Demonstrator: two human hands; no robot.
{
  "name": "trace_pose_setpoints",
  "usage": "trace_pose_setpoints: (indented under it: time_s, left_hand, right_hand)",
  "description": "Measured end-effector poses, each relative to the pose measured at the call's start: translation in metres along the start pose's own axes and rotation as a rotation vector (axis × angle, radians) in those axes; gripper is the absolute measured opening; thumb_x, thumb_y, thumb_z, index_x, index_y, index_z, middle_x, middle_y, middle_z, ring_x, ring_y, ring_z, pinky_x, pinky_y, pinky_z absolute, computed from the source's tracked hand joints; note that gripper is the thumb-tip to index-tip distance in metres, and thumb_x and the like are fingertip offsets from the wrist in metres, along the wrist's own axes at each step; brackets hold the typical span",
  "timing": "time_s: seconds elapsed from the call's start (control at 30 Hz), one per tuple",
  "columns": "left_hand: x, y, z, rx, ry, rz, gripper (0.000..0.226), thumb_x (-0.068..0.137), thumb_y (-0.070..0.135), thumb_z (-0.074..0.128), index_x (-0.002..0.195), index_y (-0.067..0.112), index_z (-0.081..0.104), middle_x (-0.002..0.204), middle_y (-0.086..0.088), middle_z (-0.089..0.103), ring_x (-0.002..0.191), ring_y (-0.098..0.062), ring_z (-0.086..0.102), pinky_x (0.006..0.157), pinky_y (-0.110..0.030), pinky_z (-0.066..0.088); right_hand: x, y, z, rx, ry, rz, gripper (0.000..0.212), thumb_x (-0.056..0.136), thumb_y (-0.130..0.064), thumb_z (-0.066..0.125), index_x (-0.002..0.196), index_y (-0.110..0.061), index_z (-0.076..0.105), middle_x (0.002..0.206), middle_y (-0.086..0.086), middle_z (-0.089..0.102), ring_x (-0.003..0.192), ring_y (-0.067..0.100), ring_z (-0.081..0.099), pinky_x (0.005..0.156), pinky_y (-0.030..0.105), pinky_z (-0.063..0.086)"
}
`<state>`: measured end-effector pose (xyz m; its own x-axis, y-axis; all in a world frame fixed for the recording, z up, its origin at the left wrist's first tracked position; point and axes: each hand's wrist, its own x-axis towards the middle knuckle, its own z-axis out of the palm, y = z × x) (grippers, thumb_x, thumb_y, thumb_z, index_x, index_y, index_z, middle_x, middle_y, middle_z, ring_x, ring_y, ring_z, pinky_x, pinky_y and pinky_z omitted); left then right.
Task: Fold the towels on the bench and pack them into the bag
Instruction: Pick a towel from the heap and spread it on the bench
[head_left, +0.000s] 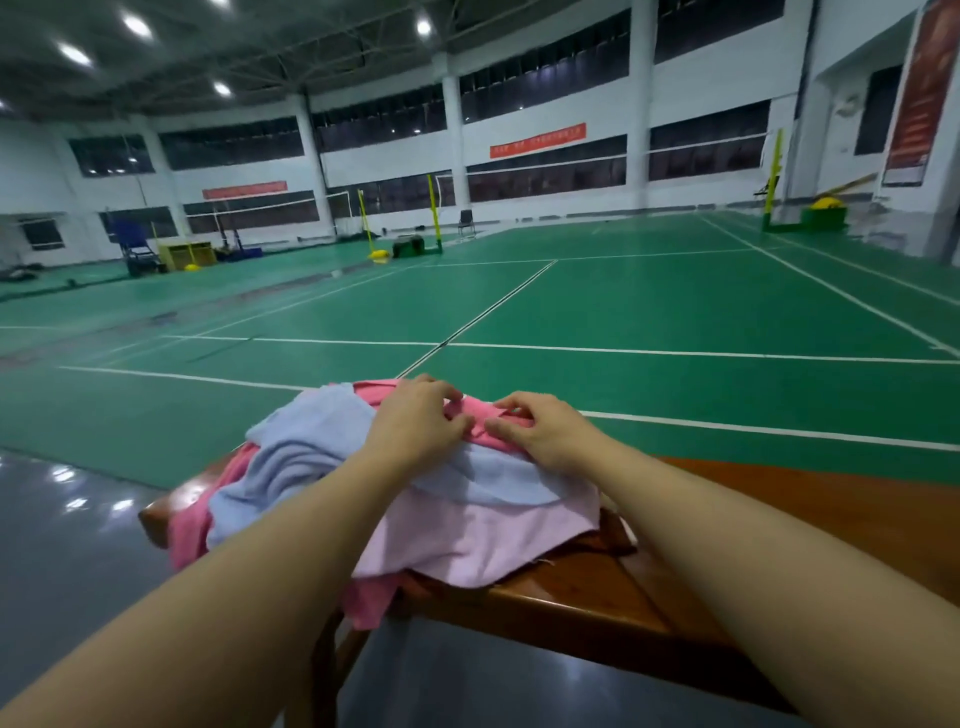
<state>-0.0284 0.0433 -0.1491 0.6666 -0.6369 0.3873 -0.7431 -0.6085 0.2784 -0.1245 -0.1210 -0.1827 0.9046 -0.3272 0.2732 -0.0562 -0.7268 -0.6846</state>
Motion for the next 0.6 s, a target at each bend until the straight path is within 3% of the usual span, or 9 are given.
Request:
trace_pose_setpoints:
  time_s: [0.07, 0.13, 0.23, 0.3, 0.4, 0.47, 0.6]
  left_hand:
    - [0.002, -0.002, 0.003, -0.007, 0.015, 0.019, 0.031, 0.089, 0.037, 0.068, 0.112, 0.017, 0.075, 0.109, -0.011, 0.067, 0.102, -0.030, 0.061, 0.091, -0.038, 0.047]
    - [0.004, 0.001, 0.007, -0.047, 0.060, 0.029, 0.033, 0.094, 0.039, 0.062, 0.116, 0.017, 0.073, 0.113, -0.012, 0.066, 0.106, -0.031, 0.060, 0.094, -0.038, 0.046]
    - [0.007, 0.011, 0.011, -0.126, 0.108, 0.054, 0.035, 0.098, 0.040, 0.059, 0.120, 0.016, 0.071, 0.115, -0.012, 0.064, 0.107, -0.030, 0.059, 0.100, -0.040, 0.045]
    - [0.008, 0.018, 0.014, -0.122, 0.082, 0.091, 0.032, 0.098, 0.039, 0.061, 0.117, 0.015, 0.070, 0.110, -0.011, 0.064, 0.103, -0.029, 0.059, 0.095, -0.039, 0.046]
    - [0.009, 0.030, 0.016, -0.038, 0.084, 0.125, 0.028, 0.093, 0.038, 0.059, 0.108, 0.017, 0.068, 0.103, -0.010, 0.066, 0.099, -0.033, 0.061, 0.085, -0.040, 0.046]
    - [0.008, 0.040, 0.015, -0.038, 0.119, 0.127, 0.027, 0.092, 0.040, 0.057, 0.108, 0.021, 0.064, 0.106, -0.008, 0.068, 0.103, -0.033, 0.061, 0.089, -0.041, 0.043]
    - [0.002, 0.056, 0.017, 0.001, 0.086, 0.145, 0.033, 0.095, 0.058, 0.052, 0.101, 0.026, 0.061, 0.095, 0.004, 0.069, 0.100, -0.026, 0.064, 0.092, -0.040, 0.033]
  right_hand:
    - [0.001, 0.001, 0.003, 0.105, 0.057, -0.006, 0.026, 0.090, -0.041, 0.073, 0.102, -0.018, 0.074, 0.090, 0.003, 0.073, 0.075, 0.013, 0.061, 0.070, 0.029, 0.048]
    - [0.001, 0.001, -0.003, 0.181, 0.171, -0.032, 0.024, 0.092, -0.039, 0.071, 0.089, -0.016, 0.076, 0.076, -0.001, 0.069, 0.069, 0.011, 0.056, 0.065, 0.028, 0.044]
    - [-0.002, -0.001, -0.022, 0.234, 0.359, -0.021, 0.025, 0.096, -0.033, 0.067, 0.084, -0.013, 0.077, 0.086, 0.008, 0.071, 0.084, 0.022, 0.063, 0.079, 0.034, 0.049]
    - [-0.004, 0.004, -0.031, 0.283, 0.326, 0.007, 0.026, 0.098, -0.033, 0.065, 0.080, -0.016, 0.073, 0.089, 0.013, 0.073, 0.087, 0.026, 0.067, 0.087, 0.043, 0.054]
    - [-0.002, 0.015, -0.033, 0.287, 0.315, 0.073, 0.051, 0.092, -0.060, 0.053, 0.081, -0.012, 0.065, 0.086, 0.014, 0.072, 0.085, 0.034, 0.068, 0.087, 0.056, 0.054]
    - [0.003, 0.021, -0.033, 0.420, 0.395, 0.135, 0.066, 0.081, -0.075, 0.041, 0.086, -0.014, 0.063, 0.089, 0.014, 0.072, 0.089, 0.039, 0.069, 0.085, 0.059, 0.055]
    - [-0.005, 0.029, -0.062, 0.588, 0.692, 0.303, 0.049, 0.104, -0.054, 0.035, 0.085, -0.015, 0.059, 0.099, 0.015, 0.069, 0.095, 0.034, 0.066, 0.092, 0.053, 0.054]
